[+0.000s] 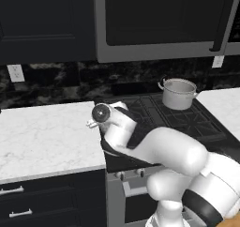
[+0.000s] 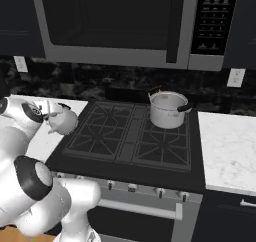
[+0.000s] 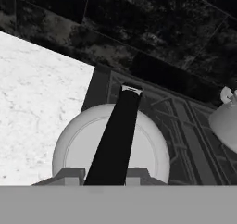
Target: Pick the kettle from the counter and place it on a stove burner. Then turn the burner on.
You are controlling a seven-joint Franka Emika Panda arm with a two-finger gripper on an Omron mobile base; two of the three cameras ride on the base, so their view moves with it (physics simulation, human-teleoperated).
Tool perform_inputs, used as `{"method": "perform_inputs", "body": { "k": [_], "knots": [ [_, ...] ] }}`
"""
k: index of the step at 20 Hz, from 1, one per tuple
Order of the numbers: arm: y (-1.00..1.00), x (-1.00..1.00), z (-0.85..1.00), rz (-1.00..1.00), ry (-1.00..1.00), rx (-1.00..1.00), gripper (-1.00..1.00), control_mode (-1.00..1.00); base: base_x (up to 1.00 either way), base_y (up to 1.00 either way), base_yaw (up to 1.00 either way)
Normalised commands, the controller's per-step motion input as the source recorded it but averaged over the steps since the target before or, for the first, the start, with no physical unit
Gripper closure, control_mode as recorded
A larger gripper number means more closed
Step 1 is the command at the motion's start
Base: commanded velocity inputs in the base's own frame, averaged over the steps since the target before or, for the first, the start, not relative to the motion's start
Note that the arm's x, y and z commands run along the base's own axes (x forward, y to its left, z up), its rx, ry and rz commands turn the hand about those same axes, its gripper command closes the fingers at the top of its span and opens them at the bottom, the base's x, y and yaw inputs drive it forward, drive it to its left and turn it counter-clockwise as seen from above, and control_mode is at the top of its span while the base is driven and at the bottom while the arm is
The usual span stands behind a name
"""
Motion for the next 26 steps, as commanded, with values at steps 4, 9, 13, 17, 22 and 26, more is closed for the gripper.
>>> {"method": "perform_inputs", "body": {
  "k": [4,9,13,17,22,26],
  "knots": [
    [-1.00,-0.04,0.63,-0.16,-0.12,0.20,1.00,-1.00,0.00,0.00,0.00],
    [-0.97,0.01,0.36,-0.04,0.03,0.29,1.00,-1.00,0.00,0.00,0.00],
    [-0.76,0.19,0.17,0.00,0.23,0.35,1.00,-1.00,0.00,0.00,0.00],
    [-0.48,0.29,0.07,0.00,0.26,0.36,1.00,-1.00,0.00,0.00,0.00],
    [-0.18,0.18,-0.01,0.00,0.11,0.18,1.00,-1.00,0.00,0.00,0.00],
    [0.00,0.07,-0.09,0.00,0.01,-0.01,1.00,-1.00,0.00,0.00,0.00]
  ]
}}
